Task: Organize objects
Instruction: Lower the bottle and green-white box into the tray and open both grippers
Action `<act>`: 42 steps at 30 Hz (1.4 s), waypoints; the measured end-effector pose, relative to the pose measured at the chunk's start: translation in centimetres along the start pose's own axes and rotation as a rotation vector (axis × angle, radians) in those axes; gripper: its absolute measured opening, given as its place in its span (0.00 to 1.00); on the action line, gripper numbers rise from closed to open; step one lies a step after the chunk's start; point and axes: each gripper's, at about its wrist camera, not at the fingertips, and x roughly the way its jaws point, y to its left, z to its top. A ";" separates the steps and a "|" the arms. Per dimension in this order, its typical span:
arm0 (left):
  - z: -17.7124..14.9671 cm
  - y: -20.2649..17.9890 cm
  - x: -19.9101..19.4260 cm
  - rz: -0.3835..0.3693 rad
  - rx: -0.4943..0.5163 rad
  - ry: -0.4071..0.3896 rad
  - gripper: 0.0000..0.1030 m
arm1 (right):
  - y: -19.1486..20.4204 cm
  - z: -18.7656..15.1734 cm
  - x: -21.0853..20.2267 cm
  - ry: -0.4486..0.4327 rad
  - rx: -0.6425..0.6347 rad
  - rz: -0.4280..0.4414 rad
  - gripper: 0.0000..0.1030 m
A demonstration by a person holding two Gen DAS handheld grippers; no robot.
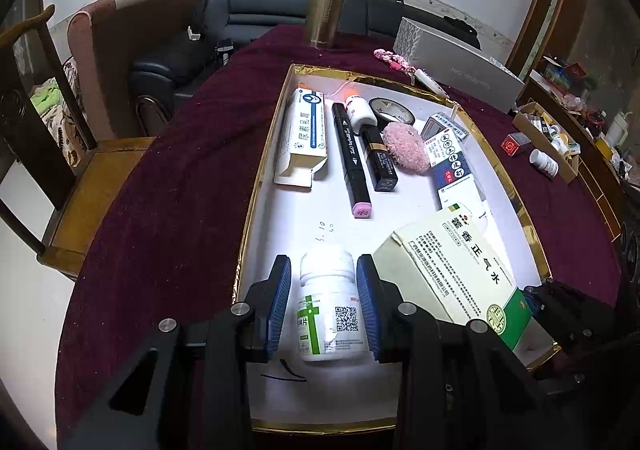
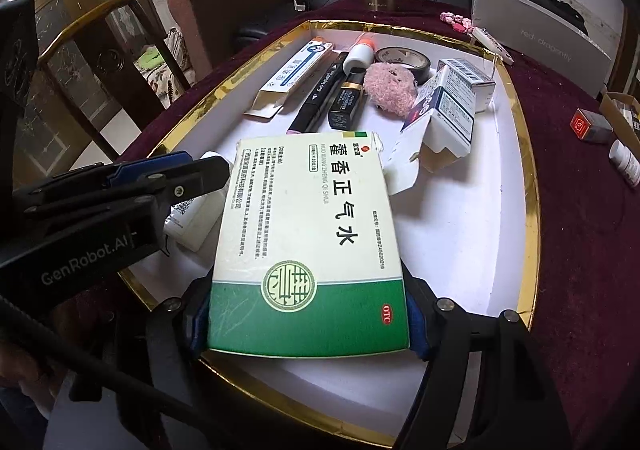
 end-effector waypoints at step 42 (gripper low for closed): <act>-0.1 -0.2 -1.4 0.030 -0.007 -0.023 0.28 | -1.0 -0.8 -3.5 -0.052 0.060 0.176 0.77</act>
